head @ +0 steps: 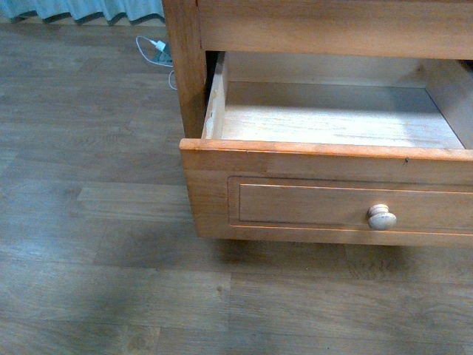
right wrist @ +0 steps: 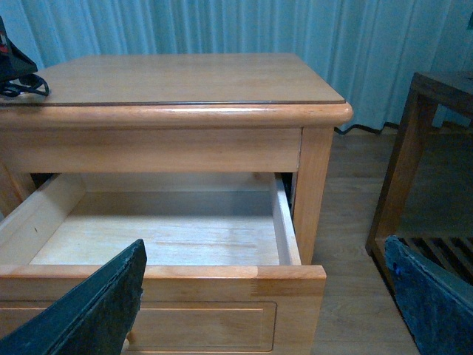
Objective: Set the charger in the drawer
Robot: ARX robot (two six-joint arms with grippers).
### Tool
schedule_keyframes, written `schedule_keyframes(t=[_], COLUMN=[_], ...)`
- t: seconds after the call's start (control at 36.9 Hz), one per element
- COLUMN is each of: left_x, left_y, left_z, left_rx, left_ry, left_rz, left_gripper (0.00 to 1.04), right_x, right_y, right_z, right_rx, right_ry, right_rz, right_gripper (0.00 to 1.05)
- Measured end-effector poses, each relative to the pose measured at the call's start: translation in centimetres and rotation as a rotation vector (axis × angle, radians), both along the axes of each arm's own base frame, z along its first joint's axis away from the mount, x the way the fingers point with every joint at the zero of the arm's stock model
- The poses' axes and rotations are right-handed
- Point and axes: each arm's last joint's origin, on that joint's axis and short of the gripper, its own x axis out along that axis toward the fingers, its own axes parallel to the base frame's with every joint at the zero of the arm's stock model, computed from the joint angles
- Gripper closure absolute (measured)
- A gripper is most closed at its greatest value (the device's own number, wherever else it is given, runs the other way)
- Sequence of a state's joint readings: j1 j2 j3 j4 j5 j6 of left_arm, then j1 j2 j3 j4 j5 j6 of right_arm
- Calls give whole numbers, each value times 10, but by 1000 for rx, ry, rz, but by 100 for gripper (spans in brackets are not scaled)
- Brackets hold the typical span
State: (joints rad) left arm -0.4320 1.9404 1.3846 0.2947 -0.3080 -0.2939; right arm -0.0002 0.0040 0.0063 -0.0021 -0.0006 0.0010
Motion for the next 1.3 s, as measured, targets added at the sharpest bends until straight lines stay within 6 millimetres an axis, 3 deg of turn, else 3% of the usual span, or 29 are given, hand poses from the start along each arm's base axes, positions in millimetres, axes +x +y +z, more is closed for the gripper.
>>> schedule_keyframes(t=[0.08,0.14,0.27,0.41,0.65,0.81,0.98,1.17,1.19,1.3], left_x=[1,3,17,20,10,-18,-69,-77,-76,-74], left_y=[1,3,12,16,14,9,-11,-15,-14,-11], left_z=[-1,0,4,5,5,16,41,34,31,31], left_rx=[-1,-3,-7,-9,-27,-68,-100,1,15,44], left_ry=[5,5,1,-3,-15,-60,-116,-16,6,46], left_rz=[0,-3,10,20,-30,-152,-349,-477,-474,-499], left_gripper=[7,14,42,50,51,51,51,51,50,26], right_x=[0,0,0,0,0,0,0,0,0,0], right_y=[0,0,0,0,0,0,0,0,0,0], right_z=[0,0,0,0,0,0,0,0,0,0], right_rx=[0,0,0,0,0,0,0,0,0,0], right_ry=[0,0,0,0,0,0,0,1,1,0], right_rz=[0,0,0,0,0,0,0,0,0,0], right_gripper=[9,9,9,9,9,9,9,9,9,9])
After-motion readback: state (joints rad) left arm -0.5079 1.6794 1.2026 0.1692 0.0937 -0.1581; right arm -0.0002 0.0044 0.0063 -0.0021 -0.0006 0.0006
